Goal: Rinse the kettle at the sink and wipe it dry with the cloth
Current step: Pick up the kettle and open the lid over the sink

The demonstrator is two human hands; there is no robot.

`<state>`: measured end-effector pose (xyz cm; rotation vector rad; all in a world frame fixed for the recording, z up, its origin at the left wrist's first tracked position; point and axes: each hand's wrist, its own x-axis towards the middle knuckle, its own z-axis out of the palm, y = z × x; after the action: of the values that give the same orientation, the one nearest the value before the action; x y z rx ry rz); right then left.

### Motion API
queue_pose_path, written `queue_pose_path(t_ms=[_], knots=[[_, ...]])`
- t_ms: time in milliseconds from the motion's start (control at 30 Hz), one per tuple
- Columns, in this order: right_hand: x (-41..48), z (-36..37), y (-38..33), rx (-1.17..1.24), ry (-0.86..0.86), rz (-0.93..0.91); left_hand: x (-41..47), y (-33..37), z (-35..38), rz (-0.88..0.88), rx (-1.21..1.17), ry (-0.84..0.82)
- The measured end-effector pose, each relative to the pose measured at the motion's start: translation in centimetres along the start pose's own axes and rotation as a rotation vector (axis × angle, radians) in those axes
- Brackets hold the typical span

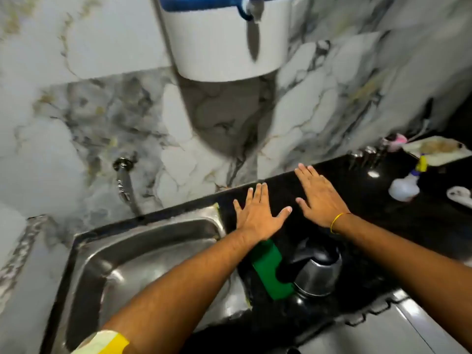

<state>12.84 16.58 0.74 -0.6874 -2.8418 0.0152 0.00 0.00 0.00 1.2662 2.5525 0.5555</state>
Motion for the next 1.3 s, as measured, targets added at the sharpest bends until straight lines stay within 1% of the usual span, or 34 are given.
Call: queue_pose_path(t_ms=[67, 133, 200, 267, 400, 500, 567, 667, 767, 867, 1100, 1300], knots=[[-2.3, 1.6, 2.1, 0.059, -0.09, 0.088, 0.0, 1.6, 2.4, -0.061, -0.046, -0.135], [-5.2, 4.3, 4.4, 0.121, -0.155, 0.182, -0.3, 2.8, 5.6, -0.165, -0.085, -0.258], [-7.2, 6.7, 6.2, 0.28, -0.198, 0.298, -0.5, 4.4, 8.4, -0.266, -0.095, -0.364], [-8.4, 8.1, 6.8, 0.488, -0.203, 0.45, -0.6, 5.4, 10.5, -0.347, -0.115, -0.409], [-10.0, 10.4, 7.2, 0.942, -0.232, 0.829, -0.2, 6.9, 12.8, -0.457, -0.162, -0.458], [-10.7, 12.1, 7.2, 1.269, -0.235, 1.041, 0.7, 7.0, 13.0, -0.464, -0.136, -0.509], [-10.9, 12.7, 6.8, 1.445, -0.26, 1.121, 1.0, 6.7, 13.1, -0.436, -0.112, -0.547], [-10.8, 13.0, 6.7, 1.597, -0.238, 1.124, 0.9, 6.4, 13.1, -0.386, -0.107, -0.517], [-11.0, 13.2, 6.9, 1.724, -0.201, 1.171, 0.3, 6.2, 12.9, -0.321, -0.07, -0.38], [-11.2, 13.1, 7.2, 1.711, -0.204, 1.189, -0.1, 5.8, 13.0, -0.256, -0.058, -0.3], [-10.9, 12.8, 7.7, 1.648, -0.236, 1.149, -0.5, 5.7, 10.9, -0.194, -0.047, -0.242], [-8.6, 12.0, 4.8, 1.61, -0.273, 1.011, -0.7, 4.2, 6.8, -0.16, -0.118, -0.177]])
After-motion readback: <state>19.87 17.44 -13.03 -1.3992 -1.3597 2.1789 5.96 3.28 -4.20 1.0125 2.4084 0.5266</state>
